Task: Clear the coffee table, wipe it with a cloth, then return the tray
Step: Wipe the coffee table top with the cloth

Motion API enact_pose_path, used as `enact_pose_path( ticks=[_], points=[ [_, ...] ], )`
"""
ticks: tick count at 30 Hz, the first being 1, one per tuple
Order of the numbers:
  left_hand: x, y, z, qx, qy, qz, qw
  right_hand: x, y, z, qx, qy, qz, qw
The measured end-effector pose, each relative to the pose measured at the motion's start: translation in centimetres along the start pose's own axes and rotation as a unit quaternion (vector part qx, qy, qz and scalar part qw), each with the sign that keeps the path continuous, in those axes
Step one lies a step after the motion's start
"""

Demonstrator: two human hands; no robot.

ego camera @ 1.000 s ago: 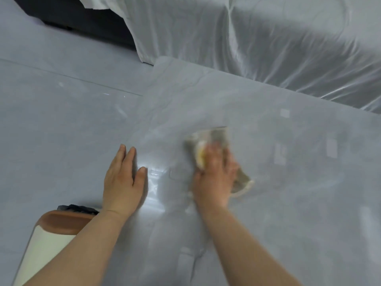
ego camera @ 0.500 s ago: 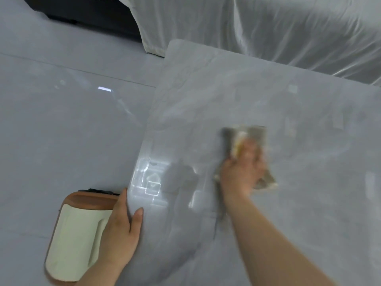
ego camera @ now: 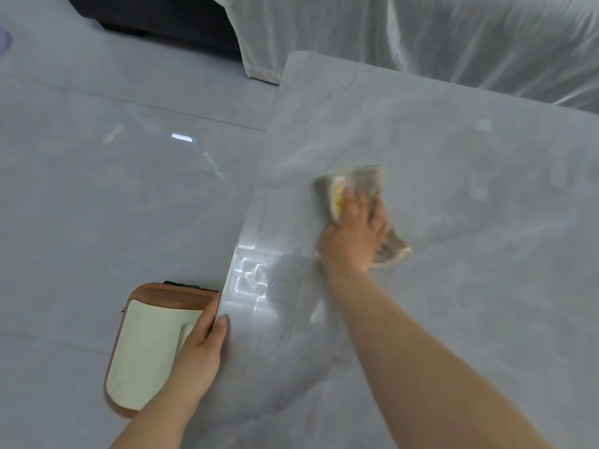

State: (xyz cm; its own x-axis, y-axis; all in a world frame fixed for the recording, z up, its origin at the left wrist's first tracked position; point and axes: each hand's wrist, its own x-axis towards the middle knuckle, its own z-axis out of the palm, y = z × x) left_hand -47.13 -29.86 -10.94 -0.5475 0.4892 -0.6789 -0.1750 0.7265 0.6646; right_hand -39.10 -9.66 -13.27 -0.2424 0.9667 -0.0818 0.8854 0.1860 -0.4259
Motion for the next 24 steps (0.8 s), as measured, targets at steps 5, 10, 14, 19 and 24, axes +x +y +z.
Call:
enact_pose_path(
  ticks=[5,10,14,19,24],
  points=[
    [-0.4,0.2,-0.6,-0.027,0.010,-0.027,0.999,-8.6,-3.8,0.9,-0.021,-0.120,-0.365,0.923],
    [-1.0,-1.0,-1.4,0.014,-0.079,-0.004,0.997,-2.1,2.1,-2.8,0.002,-0.078,-0.171,0.982],
    [-2.2,-2.8,-1.7,0.077,-0.114,0.052,0.989,-2.1,4.9,-3.3,0.000,0.015,0.028,0.999],
    [-4.8,-6.8,-1.3,0.262,-0.022,0.072,0.962,-12.0,-2.7,0.9,-0.033,-0.039,-0.137,0.989],
    [-6.9,-9.0,0.0,0.375,0.042,0.032,0.926,-15.0,-2.4,-0.4,-0.072,-0.149,-0.390,0.906]
  ],
)
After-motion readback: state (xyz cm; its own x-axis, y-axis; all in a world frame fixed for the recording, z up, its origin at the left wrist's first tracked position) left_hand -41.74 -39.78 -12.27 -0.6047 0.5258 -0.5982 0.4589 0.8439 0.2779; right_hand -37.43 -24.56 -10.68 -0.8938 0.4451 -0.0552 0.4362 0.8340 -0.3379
